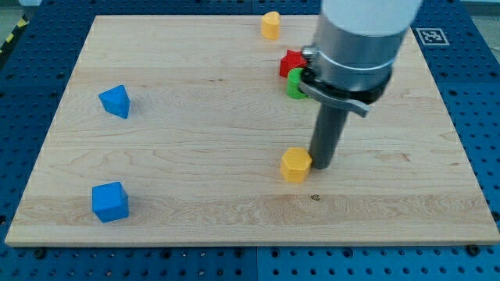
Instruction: Slightly move the hexagon towards the left
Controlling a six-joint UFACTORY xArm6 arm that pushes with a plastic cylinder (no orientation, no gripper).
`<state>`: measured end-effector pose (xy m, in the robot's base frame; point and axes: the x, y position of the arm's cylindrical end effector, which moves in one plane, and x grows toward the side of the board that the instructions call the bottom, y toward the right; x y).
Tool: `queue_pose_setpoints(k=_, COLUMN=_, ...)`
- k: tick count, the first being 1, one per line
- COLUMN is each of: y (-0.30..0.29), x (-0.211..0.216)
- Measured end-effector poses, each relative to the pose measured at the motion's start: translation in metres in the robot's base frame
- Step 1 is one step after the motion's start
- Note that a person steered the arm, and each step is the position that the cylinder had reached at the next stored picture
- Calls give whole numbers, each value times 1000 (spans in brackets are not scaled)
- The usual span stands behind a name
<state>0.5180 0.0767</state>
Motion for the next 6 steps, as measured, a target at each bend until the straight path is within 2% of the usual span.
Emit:
queue_pose_setpoints(k=2, y=-62, x=-15)
queue_pose_setpoints(k=3, y=-30, x=-15)
queue_pose_setpoints(k=4, y=-1, x=4)
queue_pose_setpoints(k=5, y=-13, x=33)
queue_pose_setpoints(k=6, y=-57, x=33)
